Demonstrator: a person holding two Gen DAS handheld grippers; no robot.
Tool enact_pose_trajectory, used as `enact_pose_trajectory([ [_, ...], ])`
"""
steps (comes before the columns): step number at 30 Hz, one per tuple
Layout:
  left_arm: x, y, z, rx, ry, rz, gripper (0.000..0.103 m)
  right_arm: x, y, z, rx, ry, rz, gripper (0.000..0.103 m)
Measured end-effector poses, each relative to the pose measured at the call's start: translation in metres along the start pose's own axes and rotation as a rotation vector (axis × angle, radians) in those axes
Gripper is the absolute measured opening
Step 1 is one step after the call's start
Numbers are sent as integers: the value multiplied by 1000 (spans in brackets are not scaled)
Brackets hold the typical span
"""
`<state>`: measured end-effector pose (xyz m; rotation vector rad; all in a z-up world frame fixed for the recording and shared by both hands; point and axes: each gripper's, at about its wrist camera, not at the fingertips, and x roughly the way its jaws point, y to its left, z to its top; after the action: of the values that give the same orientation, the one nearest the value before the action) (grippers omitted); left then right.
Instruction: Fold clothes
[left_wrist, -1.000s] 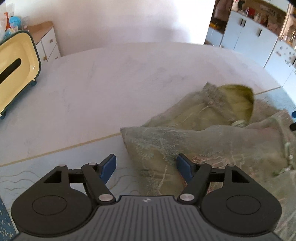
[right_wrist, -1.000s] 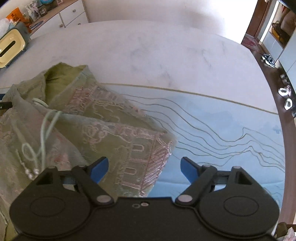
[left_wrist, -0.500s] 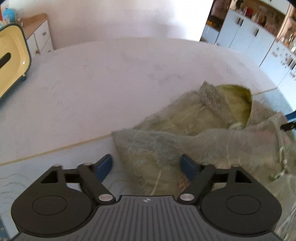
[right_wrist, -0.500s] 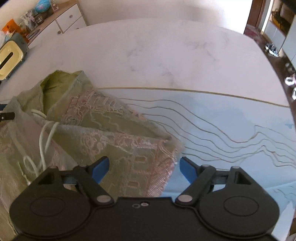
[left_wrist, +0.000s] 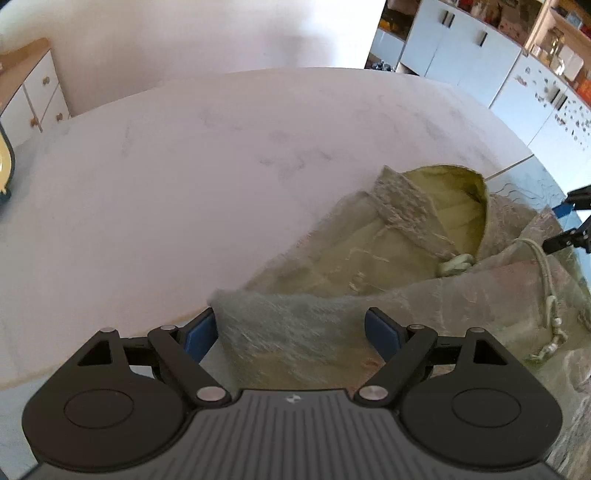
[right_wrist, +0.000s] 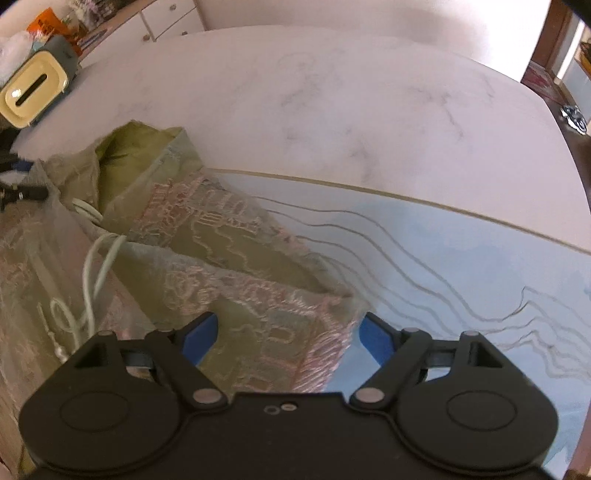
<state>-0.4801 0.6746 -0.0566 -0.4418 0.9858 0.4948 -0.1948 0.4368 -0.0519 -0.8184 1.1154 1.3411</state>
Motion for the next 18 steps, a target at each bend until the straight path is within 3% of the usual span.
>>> enact_pose_trajectory([
  [7, 12, 7, 22, 115, 71, -67, 86, 7, 9, 20, -175, 69, 47, 103],
  [12, 17, -11, 31, 243, 150, -173, 87, 8, 21, 33, -293, 116, 94, 103],
  [16, 18, -21, 32, 327, 174, -169, 86, 7, 26, 38, -323, 132, 105, 103],
  [17, 17, -23, 31, 346, 171, -160, 83, 7, 29, 38, -336, 133, 104, 103],
  [18, 16, -25, 30, 365, 166, -151, 67, 7, 31, 34, -358, 127, 93, 103],
])
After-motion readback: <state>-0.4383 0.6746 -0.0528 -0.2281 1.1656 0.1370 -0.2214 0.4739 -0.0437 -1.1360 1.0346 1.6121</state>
